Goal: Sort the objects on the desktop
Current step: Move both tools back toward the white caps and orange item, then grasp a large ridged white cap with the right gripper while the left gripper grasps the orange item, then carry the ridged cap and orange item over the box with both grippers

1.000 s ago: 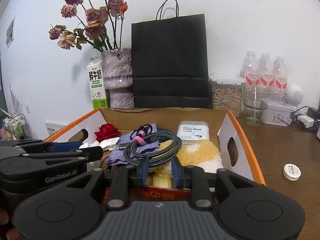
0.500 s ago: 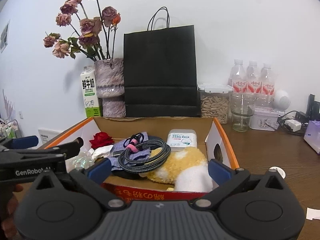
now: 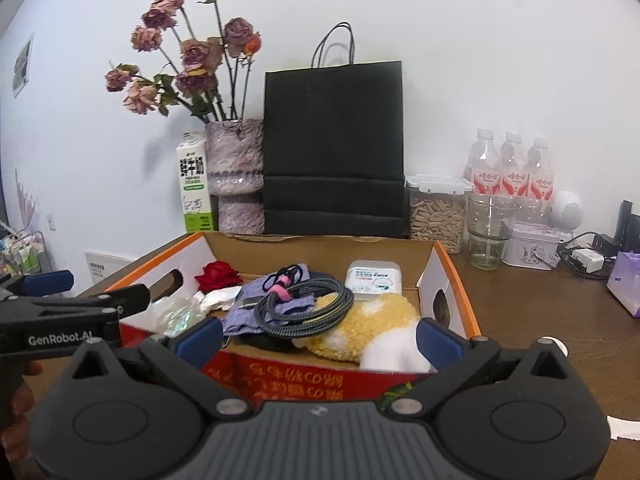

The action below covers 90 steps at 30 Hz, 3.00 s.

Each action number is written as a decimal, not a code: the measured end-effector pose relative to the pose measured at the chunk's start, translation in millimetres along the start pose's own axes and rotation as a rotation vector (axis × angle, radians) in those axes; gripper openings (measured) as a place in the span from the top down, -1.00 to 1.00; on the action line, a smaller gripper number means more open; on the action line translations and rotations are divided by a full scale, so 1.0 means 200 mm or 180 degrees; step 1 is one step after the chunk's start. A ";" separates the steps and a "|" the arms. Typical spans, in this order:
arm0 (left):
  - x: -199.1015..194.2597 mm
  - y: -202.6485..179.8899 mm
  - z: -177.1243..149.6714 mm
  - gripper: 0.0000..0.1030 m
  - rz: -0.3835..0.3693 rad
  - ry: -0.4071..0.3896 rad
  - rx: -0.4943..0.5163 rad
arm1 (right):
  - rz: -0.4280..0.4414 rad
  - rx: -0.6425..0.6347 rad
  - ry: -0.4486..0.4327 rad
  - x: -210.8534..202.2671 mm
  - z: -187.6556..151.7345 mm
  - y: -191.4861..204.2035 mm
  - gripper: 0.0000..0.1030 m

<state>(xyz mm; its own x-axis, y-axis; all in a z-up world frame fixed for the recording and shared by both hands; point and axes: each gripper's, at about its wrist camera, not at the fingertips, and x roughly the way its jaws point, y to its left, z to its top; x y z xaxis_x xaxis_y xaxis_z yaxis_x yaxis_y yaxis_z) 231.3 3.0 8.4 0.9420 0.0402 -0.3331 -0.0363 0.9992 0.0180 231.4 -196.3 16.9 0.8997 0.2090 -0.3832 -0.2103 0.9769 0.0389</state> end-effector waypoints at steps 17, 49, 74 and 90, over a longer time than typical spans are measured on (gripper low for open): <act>-0.16 0.26 -0.17 -1.00 0.0119 0.0482 0.0067 | 0.0237 -0.0240 0.0574 -0.13 -0.24 0.17 -1.00; -0.08 0.34 -0.20 -0.94 0.0266 0.0751 -0.0157 | 0.0322 -0.0146 0.0632 -0.09 -0.25 0.22 0.24; 0.10 0.27 -0.22 0.70 0.0244 0.0982 -0.0172 | 0.0351 -0.0034 0.0521 -0.03 -0.25 0.19 0.24; -0.03 0.29 -0.19 0.74 0.0134 0.0741 -0.0252 | 0.0386 -0.0036 0.0302 -0.10 -0.22 0.20 0.24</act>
<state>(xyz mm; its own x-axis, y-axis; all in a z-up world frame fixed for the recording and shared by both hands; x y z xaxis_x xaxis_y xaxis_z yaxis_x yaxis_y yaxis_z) 210.2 61.0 -25.1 0.8372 0.0727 -0.5421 -0.1085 0.9935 -0.0343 188.5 -164.2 -14.6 0.8274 0.3196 -0.4618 -0.3200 0.9440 0.0799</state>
